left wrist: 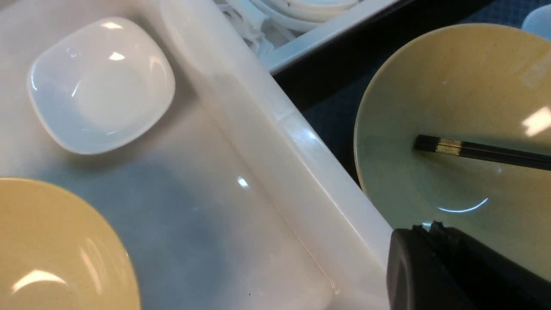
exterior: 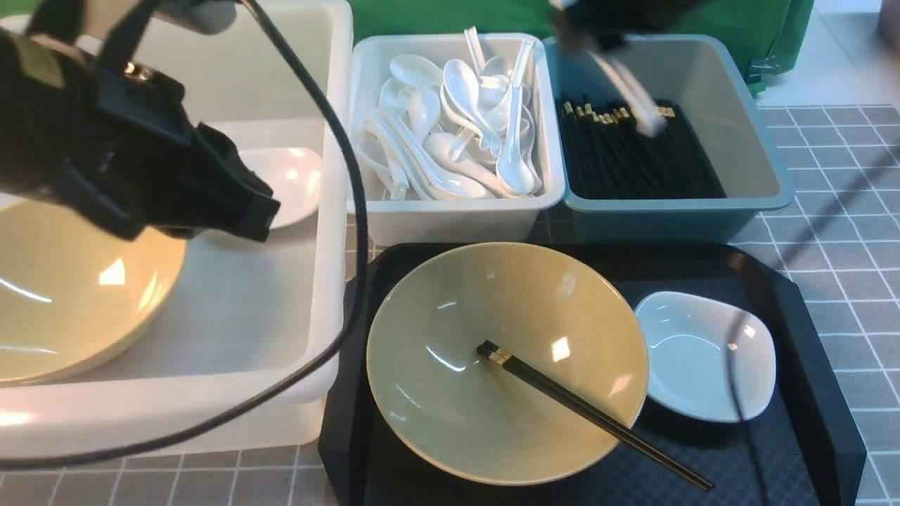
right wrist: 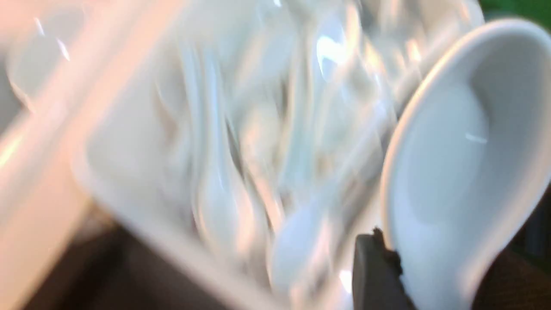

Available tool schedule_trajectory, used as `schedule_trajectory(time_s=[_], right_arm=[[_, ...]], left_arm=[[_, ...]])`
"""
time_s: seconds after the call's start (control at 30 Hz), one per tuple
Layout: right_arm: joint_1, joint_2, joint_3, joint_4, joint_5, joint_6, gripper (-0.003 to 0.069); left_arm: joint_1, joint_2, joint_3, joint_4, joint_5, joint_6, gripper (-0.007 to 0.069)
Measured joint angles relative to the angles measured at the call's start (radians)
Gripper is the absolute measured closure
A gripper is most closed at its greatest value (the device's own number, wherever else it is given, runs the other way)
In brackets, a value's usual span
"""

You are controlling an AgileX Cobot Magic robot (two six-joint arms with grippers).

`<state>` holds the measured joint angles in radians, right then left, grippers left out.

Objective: On grey table put chopsticks spoon bowls plates into blue grey white boxes.
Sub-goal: 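Place the white spoon into the bin of spoons with the right gripper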

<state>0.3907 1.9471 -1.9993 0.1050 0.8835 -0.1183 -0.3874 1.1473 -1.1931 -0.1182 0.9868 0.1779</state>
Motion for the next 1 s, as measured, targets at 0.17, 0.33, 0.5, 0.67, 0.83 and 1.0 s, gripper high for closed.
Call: schedule_trajectory(time_s=[0.17,0.33,0.5,0.67,0.83,1.0], right_arm=[[0.023,0.219,-0.244,0.026,-0.086,0.021,0.0351],[0.027,0.381,-0.416,0.029,-0.121,0.023,0.0249],[0.028,0.413,-0.519,0.030,0.033,0.023,0.0062],[0.028,0.375,-0.618,0.030,0.329,-0.004,0.0040],[0.035,0.228,-0.544,0.030,0.371,-0.035,0.0116],[0.055,0.050,-0.312,0.029,0.371,-0.070,0.0159]], left_arm=[[0.001,-0.071,0.058,0.001,-0.010,0.000,0.0635],[0.001,-0.131,0.162,-0.002,-0.024,0.000,0.0635],[0.001,-0.137,0.213,-0.021,-0.024,0.000,0.0635],[0.001,-0.133,0.199,-0.077,-0.098,0.001,0.0635],[0.001,-0.084,0.118,-0.141,-0.108,0.052,0.0635],[0.001,-0.064,0.100,-0.176,-0.085,0.115,0.0635]])
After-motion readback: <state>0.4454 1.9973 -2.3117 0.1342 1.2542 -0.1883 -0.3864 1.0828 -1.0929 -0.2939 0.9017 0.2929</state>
